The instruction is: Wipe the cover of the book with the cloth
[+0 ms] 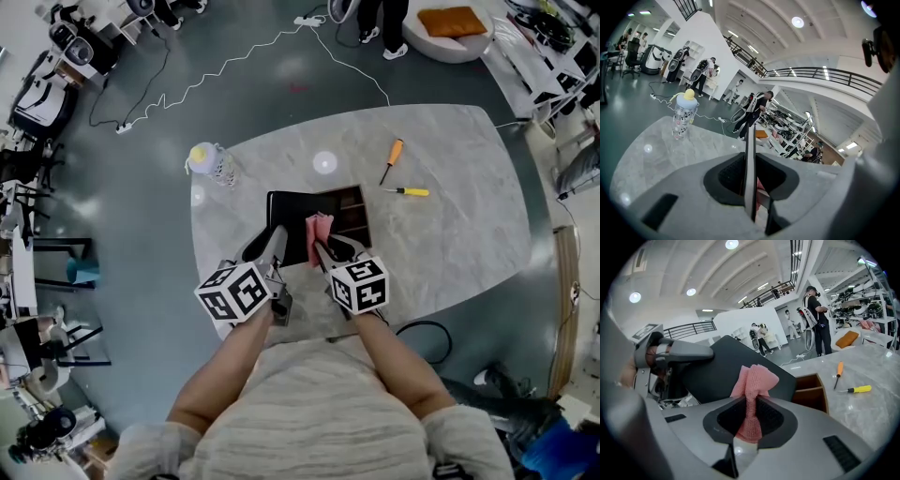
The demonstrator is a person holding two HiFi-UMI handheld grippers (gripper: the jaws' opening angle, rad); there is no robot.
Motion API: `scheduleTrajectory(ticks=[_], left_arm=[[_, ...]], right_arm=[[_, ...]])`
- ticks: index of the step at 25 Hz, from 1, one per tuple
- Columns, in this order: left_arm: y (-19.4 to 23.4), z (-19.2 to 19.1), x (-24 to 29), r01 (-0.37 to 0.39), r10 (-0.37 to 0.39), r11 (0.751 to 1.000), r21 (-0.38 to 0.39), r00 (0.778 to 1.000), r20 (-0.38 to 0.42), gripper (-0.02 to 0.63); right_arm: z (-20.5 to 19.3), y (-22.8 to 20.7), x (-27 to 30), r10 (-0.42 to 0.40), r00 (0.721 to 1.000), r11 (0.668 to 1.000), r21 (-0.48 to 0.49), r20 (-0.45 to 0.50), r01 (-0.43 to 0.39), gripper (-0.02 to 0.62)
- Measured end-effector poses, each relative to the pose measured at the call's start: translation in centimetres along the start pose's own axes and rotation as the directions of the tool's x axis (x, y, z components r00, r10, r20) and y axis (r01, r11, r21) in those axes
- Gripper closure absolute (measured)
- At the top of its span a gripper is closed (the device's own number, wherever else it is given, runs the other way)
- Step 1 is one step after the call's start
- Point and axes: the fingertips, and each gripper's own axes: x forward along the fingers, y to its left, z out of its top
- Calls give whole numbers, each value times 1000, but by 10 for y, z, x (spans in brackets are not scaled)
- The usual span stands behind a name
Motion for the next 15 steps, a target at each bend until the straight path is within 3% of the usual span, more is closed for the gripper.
scheduleTrajectory(ticks=[7,15], left_arm=[[-4,-1,0,9,-9,1000,23,1000,-1,531],[-15,-1,1,26,-25,998,63,1000,-12,531]], right_arm=[[-35,-40,7,-100,990,995,-28,-99,98,532],[-53,-64,8,-165,968,984,-101,-189,148,532]])
